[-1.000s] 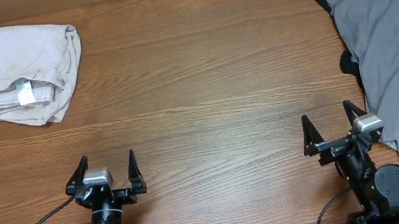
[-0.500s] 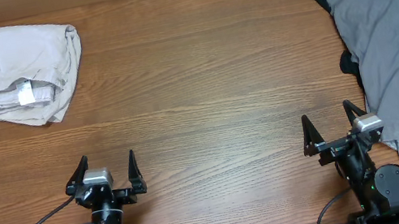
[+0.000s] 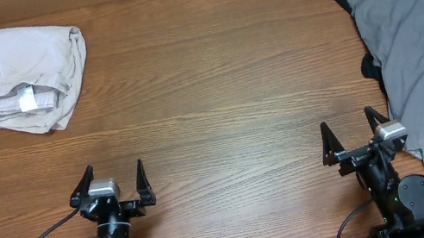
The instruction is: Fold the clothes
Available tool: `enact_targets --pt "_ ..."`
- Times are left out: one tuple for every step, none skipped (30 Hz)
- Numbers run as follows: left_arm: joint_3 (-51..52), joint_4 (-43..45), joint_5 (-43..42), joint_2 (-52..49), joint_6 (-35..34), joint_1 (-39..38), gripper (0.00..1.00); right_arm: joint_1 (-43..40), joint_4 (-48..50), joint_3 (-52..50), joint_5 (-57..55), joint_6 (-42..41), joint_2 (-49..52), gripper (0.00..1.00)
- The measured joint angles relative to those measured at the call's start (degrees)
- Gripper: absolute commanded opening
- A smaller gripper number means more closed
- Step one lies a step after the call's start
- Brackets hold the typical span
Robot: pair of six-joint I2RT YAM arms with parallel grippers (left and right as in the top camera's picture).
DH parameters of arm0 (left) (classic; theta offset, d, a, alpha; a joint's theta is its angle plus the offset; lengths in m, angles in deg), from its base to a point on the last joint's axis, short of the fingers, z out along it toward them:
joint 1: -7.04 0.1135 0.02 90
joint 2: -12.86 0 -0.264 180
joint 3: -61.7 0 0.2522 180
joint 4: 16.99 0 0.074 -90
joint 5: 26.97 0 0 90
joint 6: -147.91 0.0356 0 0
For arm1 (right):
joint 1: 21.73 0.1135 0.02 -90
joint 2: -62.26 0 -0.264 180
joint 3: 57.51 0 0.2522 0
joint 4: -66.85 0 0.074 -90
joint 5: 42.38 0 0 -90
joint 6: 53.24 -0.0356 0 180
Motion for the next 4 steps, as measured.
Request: enact_targets --pt "0.0 0.0 0.0 0.0 0.0 0.0 1.0 0.0 -0.02 0.0 0.02 0.0 0.0 1.0" --pt "0.0 0.0 0.0 0.0 0.0 0.0 1.0 0.0 -0.02 0.0 0.0 -0.02 0.0 1.0" --pt "0.0 0.0 0.0 0.0 0.0 0.0 1.0 0.0 0.0 0.0 0.0 0.0 0.0 1.0" --pt "0.0 0.0 0.0 0.0 0.0 0.0 1.0 0.0 0.0 0.0 0.0 0.0 0.0 1.0"
